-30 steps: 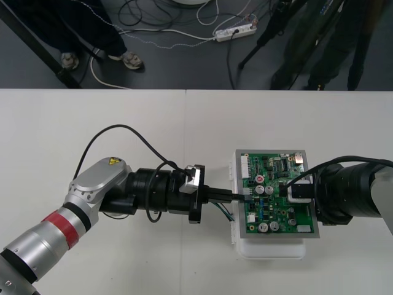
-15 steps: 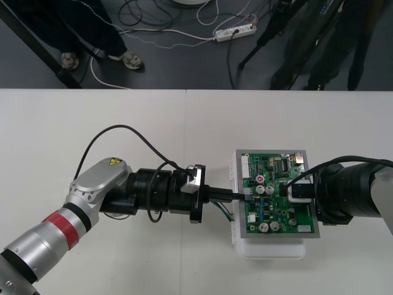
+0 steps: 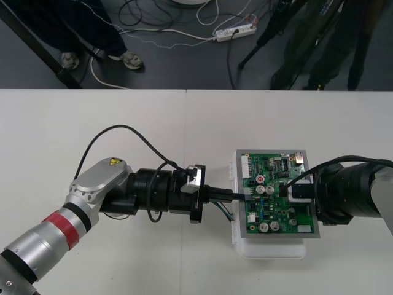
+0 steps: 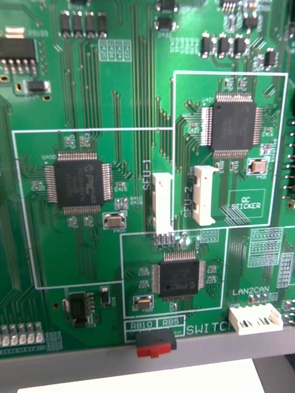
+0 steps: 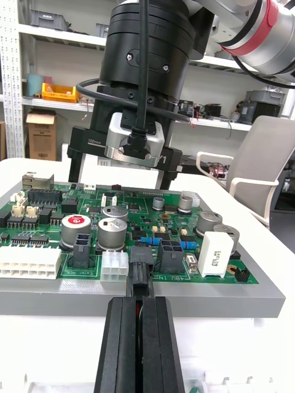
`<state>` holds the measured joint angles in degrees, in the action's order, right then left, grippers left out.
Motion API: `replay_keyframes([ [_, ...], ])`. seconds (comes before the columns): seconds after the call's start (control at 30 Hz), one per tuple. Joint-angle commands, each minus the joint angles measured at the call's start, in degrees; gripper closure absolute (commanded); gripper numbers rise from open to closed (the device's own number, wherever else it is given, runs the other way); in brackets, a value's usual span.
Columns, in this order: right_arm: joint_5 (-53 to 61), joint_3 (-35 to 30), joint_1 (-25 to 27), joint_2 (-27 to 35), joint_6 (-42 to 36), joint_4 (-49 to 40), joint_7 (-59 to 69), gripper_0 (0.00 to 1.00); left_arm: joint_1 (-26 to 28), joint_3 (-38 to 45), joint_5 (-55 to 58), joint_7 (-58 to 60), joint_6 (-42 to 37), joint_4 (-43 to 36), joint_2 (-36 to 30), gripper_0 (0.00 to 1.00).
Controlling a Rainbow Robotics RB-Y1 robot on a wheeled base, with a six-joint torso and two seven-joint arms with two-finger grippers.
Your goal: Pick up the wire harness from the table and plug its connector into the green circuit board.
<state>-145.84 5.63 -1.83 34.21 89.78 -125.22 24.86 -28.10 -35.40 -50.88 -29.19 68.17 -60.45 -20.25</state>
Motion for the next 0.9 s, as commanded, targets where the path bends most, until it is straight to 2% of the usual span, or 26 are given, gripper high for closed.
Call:
replay_keyframes([
  [0.03, -0.3, 0.8, 0.5, -0.9, 0.2, -1.8, 2.0, 0.00, -2.1, -2.0, 0.3, -2.5, -1.9, -2.0, 1.8, 1.00],
  [0.9, -0.3, 0.8, 0.5, -0.9, 0.2, -1.8, 1.8, 0.00, -1.5, -2.0, -0.2, -2.7, -1.9, -2.1, 1.8, 1.00],
])
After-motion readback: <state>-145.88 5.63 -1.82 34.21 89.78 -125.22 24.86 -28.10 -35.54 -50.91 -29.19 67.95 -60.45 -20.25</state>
